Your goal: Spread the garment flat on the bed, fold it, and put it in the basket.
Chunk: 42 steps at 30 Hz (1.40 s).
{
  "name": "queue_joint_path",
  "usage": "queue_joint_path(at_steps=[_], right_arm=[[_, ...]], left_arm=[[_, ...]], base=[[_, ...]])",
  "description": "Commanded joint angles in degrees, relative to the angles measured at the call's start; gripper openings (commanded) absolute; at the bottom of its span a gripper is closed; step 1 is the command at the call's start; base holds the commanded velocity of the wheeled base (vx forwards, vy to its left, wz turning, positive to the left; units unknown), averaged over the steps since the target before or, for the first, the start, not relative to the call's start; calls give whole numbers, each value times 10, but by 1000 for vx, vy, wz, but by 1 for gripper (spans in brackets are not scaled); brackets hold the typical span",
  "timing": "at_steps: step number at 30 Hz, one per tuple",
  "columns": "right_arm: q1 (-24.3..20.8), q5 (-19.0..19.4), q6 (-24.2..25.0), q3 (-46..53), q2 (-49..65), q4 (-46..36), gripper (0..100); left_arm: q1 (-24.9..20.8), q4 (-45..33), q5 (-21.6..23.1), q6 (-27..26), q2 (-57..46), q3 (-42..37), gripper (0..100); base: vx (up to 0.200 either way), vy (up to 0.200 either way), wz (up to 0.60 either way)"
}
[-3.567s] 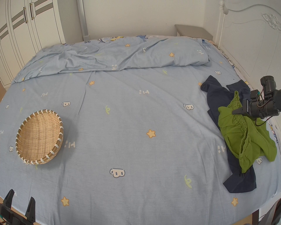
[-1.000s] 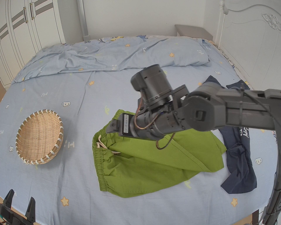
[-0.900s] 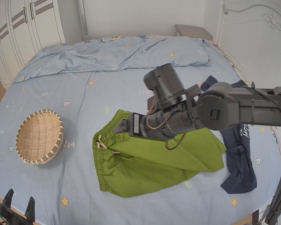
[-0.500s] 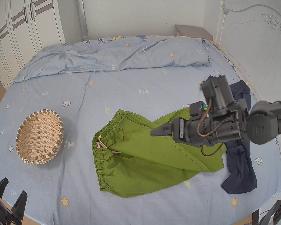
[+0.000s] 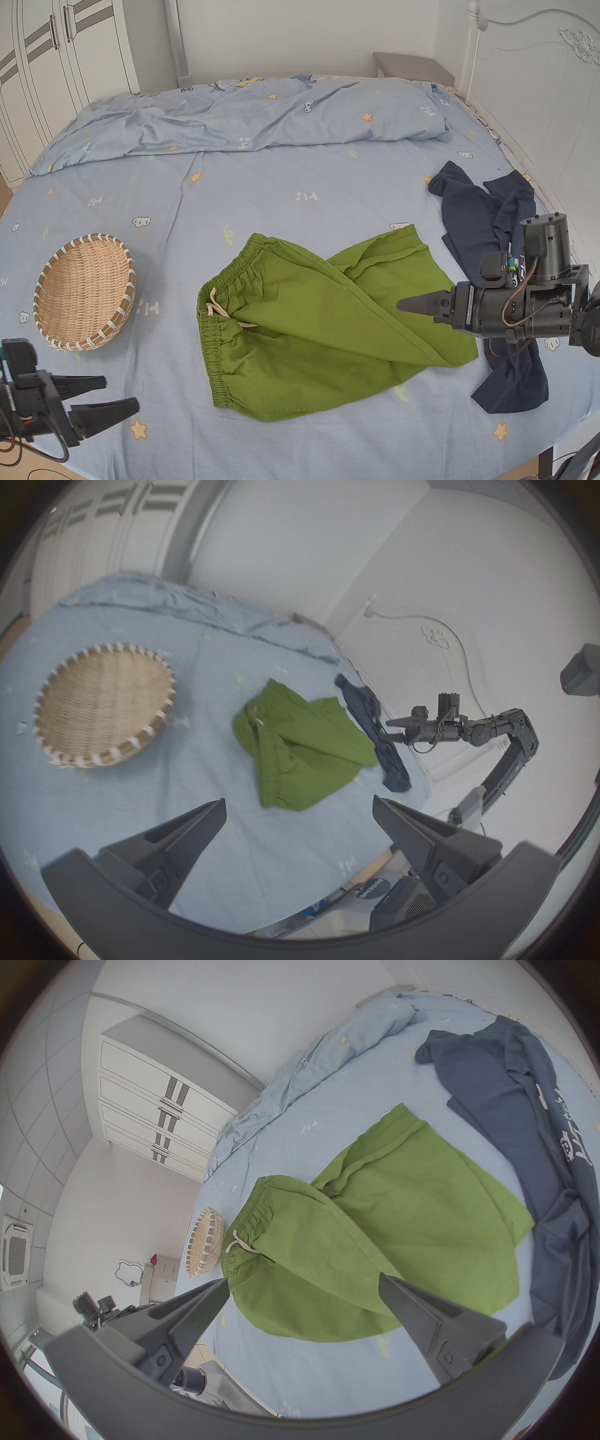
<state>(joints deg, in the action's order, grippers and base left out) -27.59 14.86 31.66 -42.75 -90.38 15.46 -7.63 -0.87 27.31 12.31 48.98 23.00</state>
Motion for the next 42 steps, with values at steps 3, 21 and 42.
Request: queue_joint_path(at_steps=[3, 21, 42], right_arm=[[36, 14, -16, 66, 71, 30, 100], [41, 14, -15, 67, 89, 30, 100], [34, 14, -15, 69, 102, 31, 100]], left_arm=[[-70, 92, 42, -4, 197, -39, 100], [-58, 269, 44, -71, 462, -21, 100], [-48, 418, 86, -76, 575, -9, 100]], base=[[0, 0, 0], [0, 0, 0], [0, 0, 0]])
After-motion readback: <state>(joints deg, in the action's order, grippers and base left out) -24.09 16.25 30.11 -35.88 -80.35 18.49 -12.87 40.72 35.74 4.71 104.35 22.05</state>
